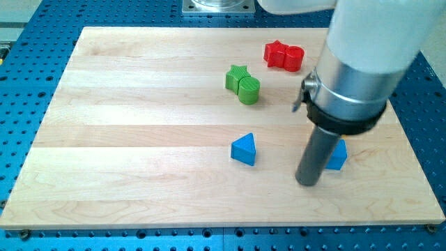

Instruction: Slightly move the cube into the hexagon

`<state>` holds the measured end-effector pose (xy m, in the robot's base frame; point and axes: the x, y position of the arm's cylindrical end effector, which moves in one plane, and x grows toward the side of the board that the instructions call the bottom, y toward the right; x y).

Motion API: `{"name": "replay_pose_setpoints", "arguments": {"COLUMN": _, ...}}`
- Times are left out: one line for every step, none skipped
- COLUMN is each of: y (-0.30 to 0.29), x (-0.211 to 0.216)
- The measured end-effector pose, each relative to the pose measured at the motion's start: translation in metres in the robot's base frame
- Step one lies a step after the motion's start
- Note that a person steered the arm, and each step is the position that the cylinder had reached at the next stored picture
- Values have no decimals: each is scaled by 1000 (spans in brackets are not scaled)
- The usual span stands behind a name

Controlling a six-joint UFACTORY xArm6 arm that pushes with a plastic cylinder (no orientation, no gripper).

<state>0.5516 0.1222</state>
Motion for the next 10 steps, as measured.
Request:
{"name": "replay_pose_setpoints", "arguments": {"y": -17, "x": -15}}
{"name": "replay_pose_setpoints", "arguments": {"y": -9, "x": -15}}
{"name": "replay_pose_setpoints", "arguments": {"y": 3, "x": -15}}
{"name": "replay_pose_setpoints", "arguments": {"y": 3, "x": -15}}
{"name": "replay_pose_setpoints", "arguments": {"y": 6, "x": -15}}
{"name": "replay_pose_setpoints", "arguments": {"y": 7, "x": -15}}
{"name": "replay_pose_setpoints", "arguments": {"y": 14, "x": -15}}
{"name": "replay_pose_setpoints", "arguments": {"y": 22, "x": -15}}
{"name": "replay_pose_setpoints", "arguments": {"y": 24, "x": -15}}
{"name": "replay_pose_setpoints", "arguments": {"y": -30, "x": 1}}
